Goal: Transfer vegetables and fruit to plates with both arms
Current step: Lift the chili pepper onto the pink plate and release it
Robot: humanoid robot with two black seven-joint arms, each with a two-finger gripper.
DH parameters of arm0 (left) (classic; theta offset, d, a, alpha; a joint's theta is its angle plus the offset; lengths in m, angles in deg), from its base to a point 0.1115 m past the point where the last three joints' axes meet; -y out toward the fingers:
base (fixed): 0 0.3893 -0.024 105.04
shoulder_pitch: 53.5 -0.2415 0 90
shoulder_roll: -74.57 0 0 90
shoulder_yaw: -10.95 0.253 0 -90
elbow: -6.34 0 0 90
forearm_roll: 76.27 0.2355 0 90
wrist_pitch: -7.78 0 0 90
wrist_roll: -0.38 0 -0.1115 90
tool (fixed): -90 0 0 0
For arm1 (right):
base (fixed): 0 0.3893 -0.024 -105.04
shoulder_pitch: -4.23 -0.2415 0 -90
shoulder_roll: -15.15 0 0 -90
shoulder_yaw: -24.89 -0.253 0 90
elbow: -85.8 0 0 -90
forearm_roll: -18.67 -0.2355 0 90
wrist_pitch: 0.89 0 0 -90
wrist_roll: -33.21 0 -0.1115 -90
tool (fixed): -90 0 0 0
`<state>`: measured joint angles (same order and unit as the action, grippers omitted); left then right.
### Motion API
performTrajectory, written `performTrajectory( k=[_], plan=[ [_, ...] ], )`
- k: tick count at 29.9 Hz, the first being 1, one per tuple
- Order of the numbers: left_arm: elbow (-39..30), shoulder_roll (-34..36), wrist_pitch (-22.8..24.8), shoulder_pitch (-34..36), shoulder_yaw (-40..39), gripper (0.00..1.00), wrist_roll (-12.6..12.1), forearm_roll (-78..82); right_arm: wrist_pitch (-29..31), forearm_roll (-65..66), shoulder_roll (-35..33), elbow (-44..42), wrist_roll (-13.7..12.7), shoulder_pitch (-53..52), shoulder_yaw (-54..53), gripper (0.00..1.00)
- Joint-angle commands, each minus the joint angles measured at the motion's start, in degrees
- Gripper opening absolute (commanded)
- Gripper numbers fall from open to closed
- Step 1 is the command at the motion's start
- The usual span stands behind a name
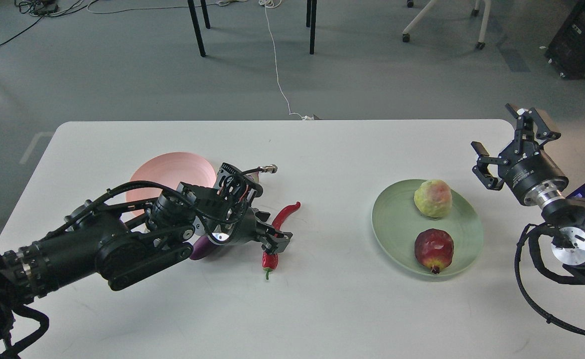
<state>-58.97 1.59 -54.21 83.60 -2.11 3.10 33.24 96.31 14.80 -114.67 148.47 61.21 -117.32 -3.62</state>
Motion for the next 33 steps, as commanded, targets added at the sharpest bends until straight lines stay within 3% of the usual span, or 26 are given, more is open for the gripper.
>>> performTrajectory(
  k=[1,5,13,18,21,26,33],
  plan=[
    [0.01,0.04,0.0,-0.34,-0.03,0.28,-0.26,0.0,0.01,0.0,0.0,-0.01,0.0,0.0,-0.58,0.98],
    [-0.17,-0.05,0.0,-0.52,-0.21,0.11,-1.75,-0.18,0.01,0.0,-0.09,-0.01,0.0,0.0,-0.58,0.98],
    [-5.08,1.18,0.0,0.36,-1.18,0.09,-2.54,-2.71,-0.08,0.0,-0.79,-0.01,0.0,0.09,-0.58,0.98],
    [-11.06,6.26,0.0,3.52,-1.53,0.1,-3.51,-9.13,0.0,0.0,-0.79,-0.01,0.0,0.09,-0.58,0.98],
    [-11.15,10.92,0.0,4.58,-1.7,0.1,-2.37,-9.84,0.01,0.0,-0.79,-0.01,0.0,0.09,-0.49,0.98],
    [-5.9,18.04,0.0,5.02,-1.09,0.11,2.9,-9.32,0.01,0.0,-0.79,0.08,0.0,0.09,-0.49,0.98],
    [6.85,18.85,-5.58,4.49,-1.26,0.14,5.1,-10.28,-0.08,1.41,-0.44,-0.01,0.0,0.17,-0.49,0.98]
  ],
)
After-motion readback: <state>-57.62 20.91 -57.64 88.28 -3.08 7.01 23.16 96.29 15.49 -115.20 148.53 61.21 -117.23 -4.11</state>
